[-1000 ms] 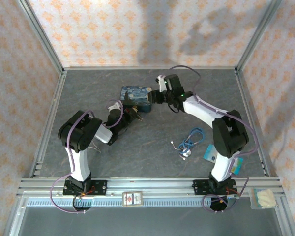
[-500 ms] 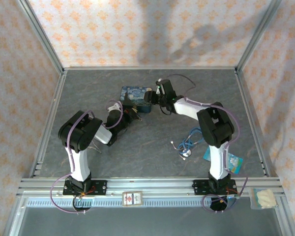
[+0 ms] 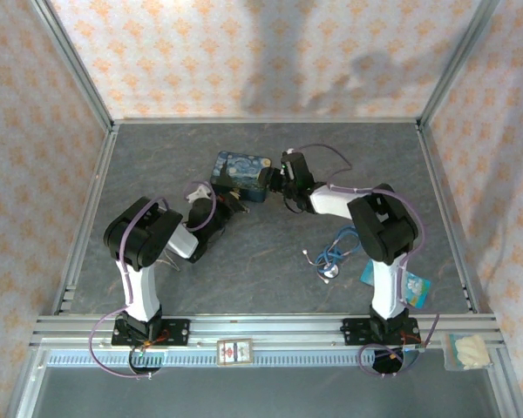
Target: Unlock a padlock with a key
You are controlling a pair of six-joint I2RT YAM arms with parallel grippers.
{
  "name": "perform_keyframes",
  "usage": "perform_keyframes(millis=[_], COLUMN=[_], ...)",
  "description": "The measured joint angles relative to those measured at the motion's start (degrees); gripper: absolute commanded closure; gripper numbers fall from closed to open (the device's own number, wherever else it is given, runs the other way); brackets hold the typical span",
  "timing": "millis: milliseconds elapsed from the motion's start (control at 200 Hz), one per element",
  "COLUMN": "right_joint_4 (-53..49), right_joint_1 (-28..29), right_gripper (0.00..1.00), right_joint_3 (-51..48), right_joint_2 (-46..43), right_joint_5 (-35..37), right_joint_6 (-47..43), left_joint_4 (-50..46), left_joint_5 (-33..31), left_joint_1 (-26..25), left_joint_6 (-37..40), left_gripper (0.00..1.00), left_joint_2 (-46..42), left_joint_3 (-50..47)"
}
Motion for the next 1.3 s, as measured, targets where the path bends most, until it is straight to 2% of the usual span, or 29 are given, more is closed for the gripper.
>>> perform_keyframes(millis=[385,631,671,741,771,791,806,921,1086,1296], right_joint_4=[0.9,-0.2,-0.7,-1.7,-2.2,-2.5,-2.7,-4.8,-7.1,-7.2], right_joint_1=[-0.5,-0.9,-0.9,-1.1,-1.2,-1.3,-1.4,-1.7,-1.7,-1.7], right_gripper=[0.52,0.5,0.47,0.26,0.17,0.03,0.0,0.0,0.0,0.0], right_joint_3=[-1.1,-0.2,0.2,0.6,0.8,0.9,0.9,1.0,0.5,-7.0], right_joint_2=[-0.7,-0.8,-0.8,-0.9,-0.9,-1.1,-1.2,-3.9,-11.8,-24.4], right_joint_5=[4.1,6.1,6.4,6.7,6.8,7.0,6.9,7.3,9.7,15.8], right_joint_6=[1.1,0.2,-0.3,-1.9,-2.7,-2.7,-3.5,-7.0,-12.1,-17.2], left_joint_4=[3.9,4.0,3.6,2.3,1.2,0.5,-0.1,-6.7,-22.6,-43.5], left_joint_5=[-8.8,-8.6,-8.2,-7.1,-6.7,-6.3,-5.9,-3.0,0.3,0.9], left_joint_1=[0.1,0.5,0.8,1.3,1.5,1.6,1.7,1.7,1.6,-1.2], left_joint_6=[-6.4,-5.8,-5.1,-3.7,-2.9,-2.2,-1.8,2.8,10.5,18.9], left_gripper=[1.0,1.0,1.0,1.0,1.0,1.0,1.0,1.0,1.0,1.0], left_joint_2=[1.0,-0.5,-1.9,-5.6,-7.5,-8.8,-9.7,-17.5,-27.6,-37.7], left_joint_3=[-2.6,-3.7,-4.2,-5.2,-5.4,-5.5,-5.5,-5.5,-3.9,-1.1])
